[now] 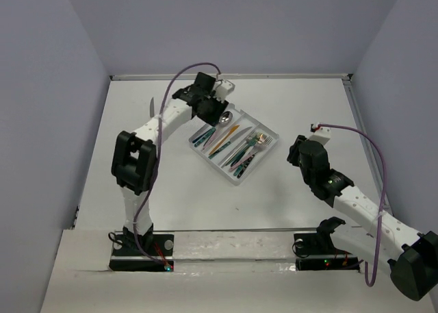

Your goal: Sort the eating utensils into containers

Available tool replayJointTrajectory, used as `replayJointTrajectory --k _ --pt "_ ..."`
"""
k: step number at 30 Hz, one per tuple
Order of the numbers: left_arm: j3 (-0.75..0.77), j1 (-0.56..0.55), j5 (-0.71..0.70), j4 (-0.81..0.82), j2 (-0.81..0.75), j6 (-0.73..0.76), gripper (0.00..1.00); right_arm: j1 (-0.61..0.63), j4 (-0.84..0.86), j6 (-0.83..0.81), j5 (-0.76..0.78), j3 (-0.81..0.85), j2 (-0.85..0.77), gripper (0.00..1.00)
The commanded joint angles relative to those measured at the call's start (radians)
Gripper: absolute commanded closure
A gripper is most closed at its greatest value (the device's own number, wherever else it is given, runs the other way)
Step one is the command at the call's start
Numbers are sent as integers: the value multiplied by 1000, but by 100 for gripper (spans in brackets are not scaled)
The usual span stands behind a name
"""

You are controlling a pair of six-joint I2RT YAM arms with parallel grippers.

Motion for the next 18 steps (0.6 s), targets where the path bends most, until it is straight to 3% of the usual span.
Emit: replayJointTrajectory --k 1,7,18 --pt "39 217 -1 22 -155 6 48 0 42 -14 -7 28 0 60" --pt "-91 465 -24 103 -94 -6 53 0 42 -14 -3 28 6 60" --pt "-138 563 -97 214 27 -10 55 0 42 -15 4 31 14 60"
